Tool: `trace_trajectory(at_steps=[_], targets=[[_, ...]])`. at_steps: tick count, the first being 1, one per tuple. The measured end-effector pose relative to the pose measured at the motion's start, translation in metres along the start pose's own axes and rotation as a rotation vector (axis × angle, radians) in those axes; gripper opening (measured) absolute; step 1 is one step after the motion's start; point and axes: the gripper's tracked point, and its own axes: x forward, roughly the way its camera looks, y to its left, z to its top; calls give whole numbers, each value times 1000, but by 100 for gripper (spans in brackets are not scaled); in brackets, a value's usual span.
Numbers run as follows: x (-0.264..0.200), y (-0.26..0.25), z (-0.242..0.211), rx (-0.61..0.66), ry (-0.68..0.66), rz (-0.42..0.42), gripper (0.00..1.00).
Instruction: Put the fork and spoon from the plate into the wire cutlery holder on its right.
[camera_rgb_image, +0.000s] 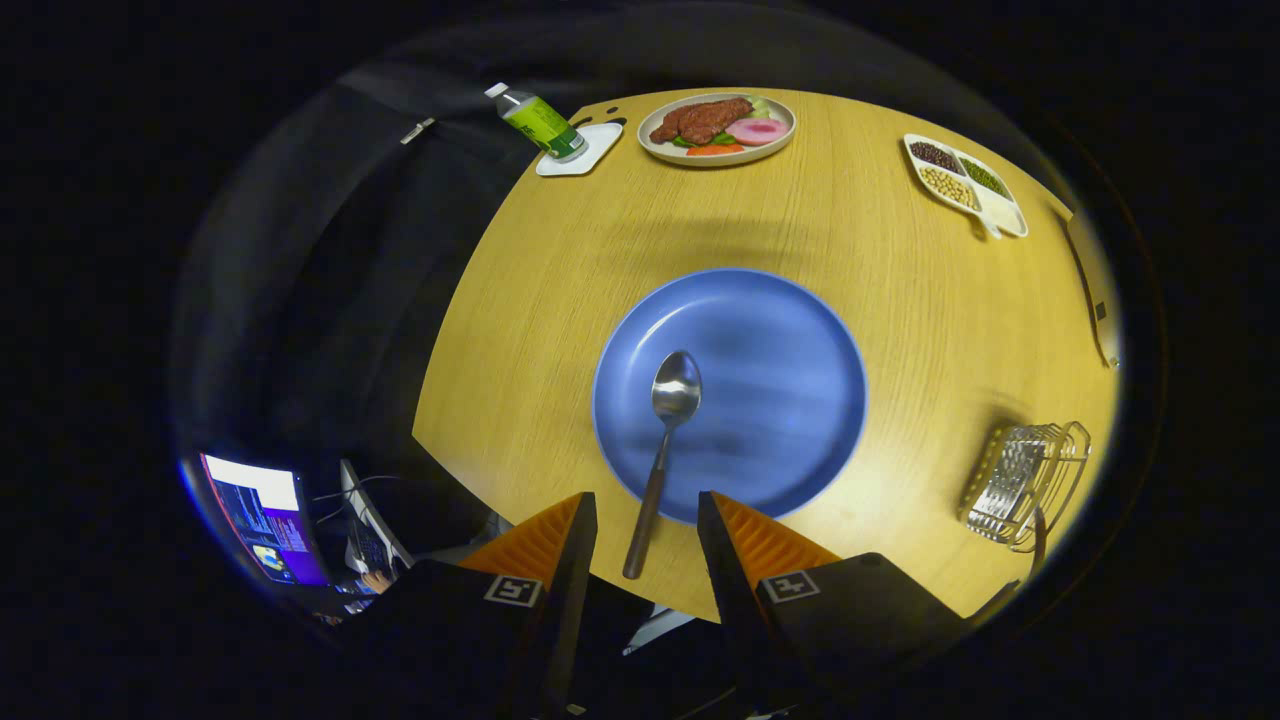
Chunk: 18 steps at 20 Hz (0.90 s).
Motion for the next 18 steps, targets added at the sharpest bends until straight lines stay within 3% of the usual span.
trace_trajectory(at_steps=[10, 18], targets=[[73, -20, -11, 21, 110, -110, 65], [75, -12, -4, 69, 90, -74, 65]])
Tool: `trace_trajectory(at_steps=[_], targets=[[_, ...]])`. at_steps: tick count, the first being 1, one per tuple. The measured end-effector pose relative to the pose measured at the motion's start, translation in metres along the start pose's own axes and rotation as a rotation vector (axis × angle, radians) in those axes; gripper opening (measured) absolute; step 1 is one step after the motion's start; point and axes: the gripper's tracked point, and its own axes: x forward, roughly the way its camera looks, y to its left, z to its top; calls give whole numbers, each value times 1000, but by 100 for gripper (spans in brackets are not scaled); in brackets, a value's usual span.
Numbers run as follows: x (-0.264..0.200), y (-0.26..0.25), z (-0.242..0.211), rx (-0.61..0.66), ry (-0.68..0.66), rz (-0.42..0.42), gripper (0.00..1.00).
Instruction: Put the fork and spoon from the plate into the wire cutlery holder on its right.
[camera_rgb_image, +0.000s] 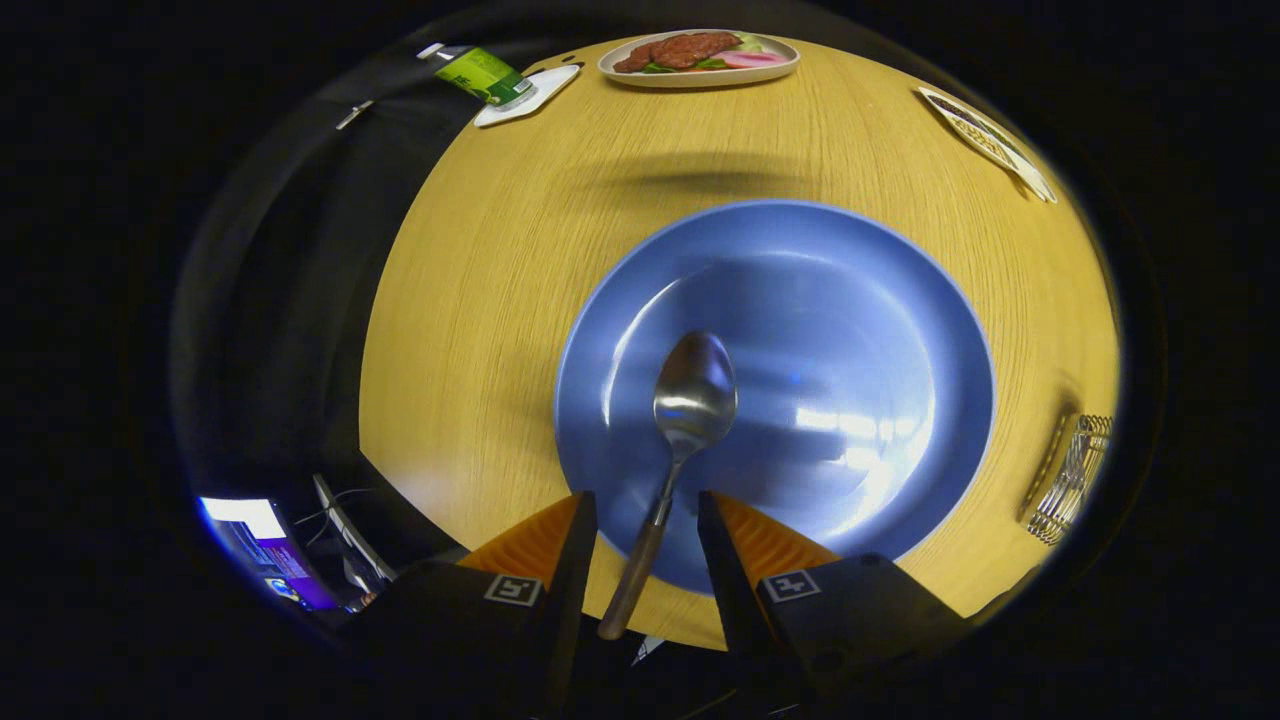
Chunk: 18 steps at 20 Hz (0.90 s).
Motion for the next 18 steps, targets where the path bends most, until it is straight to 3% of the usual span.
trace_trajectory(at_steps=[9, 12, 15, 18], targets=[[10, -10, -8, 24, 18, -24, 64], [17, -15, -12, 12, 29, -49, 18], [12, -21, -14, 25, 34, -51, 9], [2, -18, -11, 46, 19, -6, 9]])
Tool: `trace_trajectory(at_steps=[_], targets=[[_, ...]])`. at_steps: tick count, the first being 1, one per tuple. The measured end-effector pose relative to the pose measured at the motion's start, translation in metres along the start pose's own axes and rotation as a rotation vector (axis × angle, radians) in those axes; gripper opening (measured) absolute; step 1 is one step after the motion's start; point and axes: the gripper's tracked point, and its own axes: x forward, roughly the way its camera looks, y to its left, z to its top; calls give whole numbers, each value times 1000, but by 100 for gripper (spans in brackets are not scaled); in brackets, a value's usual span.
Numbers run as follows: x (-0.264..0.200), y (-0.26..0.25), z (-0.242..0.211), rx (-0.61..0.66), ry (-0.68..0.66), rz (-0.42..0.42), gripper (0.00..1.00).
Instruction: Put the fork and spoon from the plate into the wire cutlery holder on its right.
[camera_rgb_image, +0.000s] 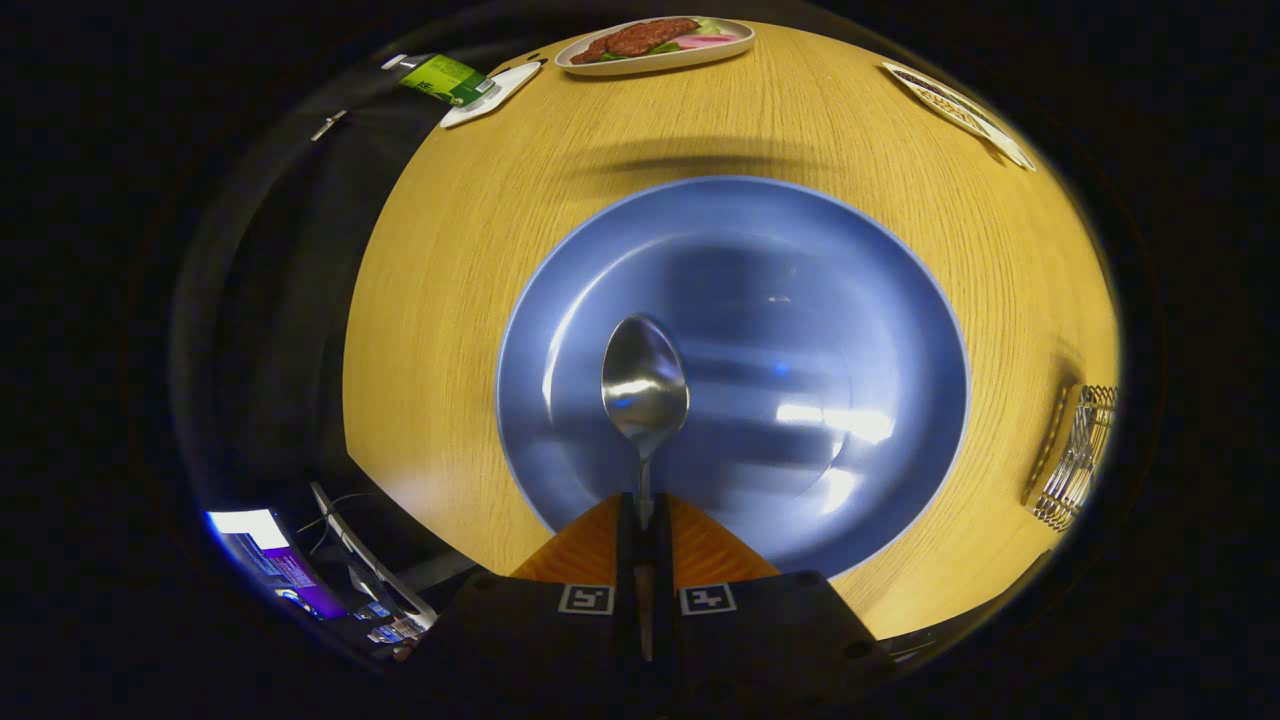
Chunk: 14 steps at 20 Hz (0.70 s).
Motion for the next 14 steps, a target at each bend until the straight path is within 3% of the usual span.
trace_trajectory(at_steps=[14], targets=[[-107, -10, 29, 149, -161, 198, 9]])
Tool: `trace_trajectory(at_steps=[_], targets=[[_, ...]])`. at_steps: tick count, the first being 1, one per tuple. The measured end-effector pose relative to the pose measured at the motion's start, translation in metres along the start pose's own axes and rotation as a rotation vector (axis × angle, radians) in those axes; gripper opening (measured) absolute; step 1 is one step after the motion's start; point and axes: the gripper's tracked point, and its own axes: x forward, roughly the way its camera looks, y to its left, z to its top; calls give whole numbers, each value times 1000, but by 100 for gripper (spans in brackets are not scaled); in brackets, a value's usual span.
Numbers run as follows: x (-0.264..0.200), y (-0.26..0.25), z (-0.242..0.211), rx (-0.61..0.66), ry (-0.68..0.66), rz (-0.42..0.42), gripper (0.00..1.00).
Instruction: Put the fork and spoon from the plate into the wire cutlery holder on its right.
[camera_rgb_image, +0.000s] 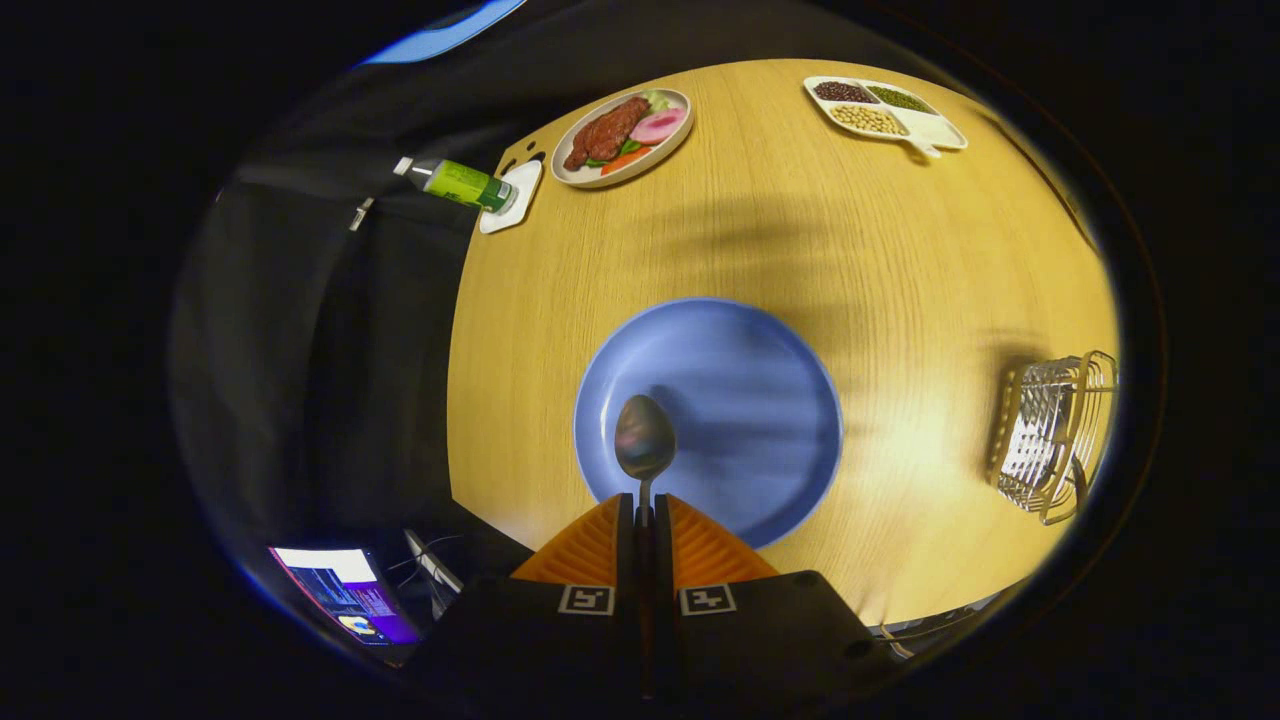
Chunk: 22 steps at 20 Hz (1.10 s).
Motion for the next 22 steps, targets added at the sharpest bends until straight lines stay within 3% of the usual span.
trace_trajectory(at_steps=[9, 14, 18, 22], targets=[[-122, -68, 26, 58, -119, -18, 9], [-172, -128, 31, 119, -155, -93, 9], [-188, -164, 16, 142, -98, -168, 9], [-176, -188, 9, 159, -20, -224, 9]])
